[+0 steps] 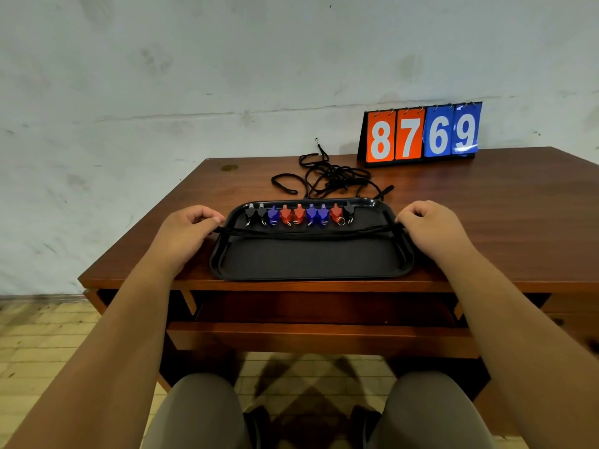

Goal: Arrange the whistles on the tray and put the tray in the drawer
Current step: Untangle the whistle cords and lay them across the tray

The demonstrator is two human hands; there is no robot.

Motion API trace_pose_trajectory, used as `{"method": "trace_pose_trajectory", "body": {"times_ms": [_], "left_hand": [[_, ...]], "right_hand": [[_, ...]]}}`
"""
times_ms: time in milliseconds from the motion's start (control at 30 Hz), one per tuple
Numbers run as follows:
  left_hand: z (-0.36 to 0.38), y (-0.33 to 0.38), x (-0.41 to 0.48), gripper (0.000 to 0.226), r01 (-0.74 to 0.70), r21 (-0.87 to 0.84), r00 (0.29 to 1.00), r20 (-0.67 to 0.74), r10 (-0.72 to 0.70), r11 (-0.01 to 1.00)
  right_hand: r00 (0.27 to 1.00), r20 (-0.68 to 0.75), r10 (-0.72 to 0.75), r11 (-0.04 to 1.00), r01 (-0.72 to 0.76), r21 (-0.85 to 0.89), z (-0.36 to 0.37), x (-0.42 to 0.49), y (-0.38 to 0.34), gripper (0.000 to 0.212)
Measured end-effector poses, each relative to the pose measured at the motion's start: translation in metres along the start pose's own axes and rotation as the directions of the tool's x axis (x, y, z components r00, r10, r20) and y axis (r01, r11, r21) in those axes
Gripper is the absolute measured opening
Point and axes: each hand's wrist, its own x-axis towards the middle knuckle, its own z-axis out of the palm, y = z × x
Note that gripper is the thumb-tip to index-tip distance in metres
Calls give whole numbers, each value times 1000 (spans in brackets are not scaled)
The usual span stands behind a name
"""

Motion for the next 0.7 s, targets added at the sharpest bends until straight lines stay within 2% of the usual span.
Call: {"method": "trace_pose_trajectory", "body": {"times_ms": [233,367,533,700], "left_hand": [[0,6,-5,16,19,61,1000,-26,-18,998],[1,13,-4,21,26,87,997,-79,-19,996],[0,28,3,16,11,79,987,-162,2,997],[15,70,19,13,-106,134,991,-71,116,985]], "right_hand": [[999,-16,45,999,-45,22,0,-2,-6,28],[995,3,95,989,-95,116,-3,1,-10,32],[979,81,189,943,-204,265,-16,16,-19,26],[979,117,166,941,-193,280,-17,33,-33,18]]}}
